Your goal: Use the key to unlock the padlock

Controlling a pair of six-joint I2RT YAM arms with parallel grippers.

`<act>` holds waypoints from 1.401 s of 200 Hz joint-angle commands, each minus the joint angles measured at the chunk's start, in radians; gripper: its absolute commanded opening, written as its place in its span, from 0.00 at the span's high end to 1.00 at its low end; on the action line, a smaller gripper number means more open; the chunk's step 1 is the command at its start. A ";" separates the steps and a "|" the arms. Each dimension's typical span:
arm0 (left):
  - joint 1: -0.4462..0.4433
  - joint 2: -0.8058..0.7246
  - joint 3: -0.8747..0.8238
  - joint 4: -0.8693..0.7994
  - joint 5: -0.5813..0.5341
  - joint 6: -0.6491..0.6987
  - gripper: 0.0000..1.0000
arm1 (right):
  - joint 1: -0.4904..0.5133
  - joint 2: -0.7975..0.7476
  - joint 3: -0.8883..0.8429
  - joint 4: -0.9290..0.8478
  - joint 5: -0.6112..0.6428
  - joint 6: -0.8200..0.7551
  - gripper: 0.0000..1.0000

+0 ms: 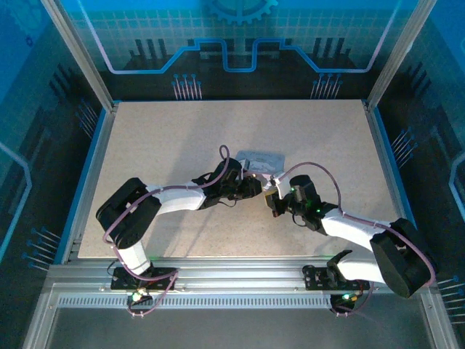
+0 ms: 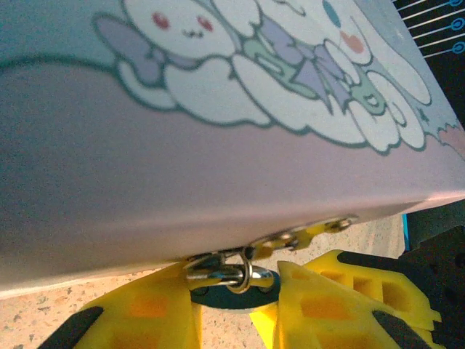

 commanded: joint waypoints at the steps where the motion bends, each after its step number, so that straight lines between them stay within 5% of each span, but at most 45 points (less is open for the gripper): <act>1: 0.002 -0.034 0.042 0.022 0.037 -0.002 0.86 | 0.013 0.000 -0.015 0.084 0.009 -0.005 1.00; 94: 0.002 -0.037 0.054 0.005 0.062 -0.021 0.86 | 0.014 -0.028 -0.058 0.215 0.064 -0.013 1.00; 280: 0.001 -0.002 0.061 0.001 0.098 -0.046 0.86 | -0.025 0.096 0.054 0.447 -0.043 0.037 1.00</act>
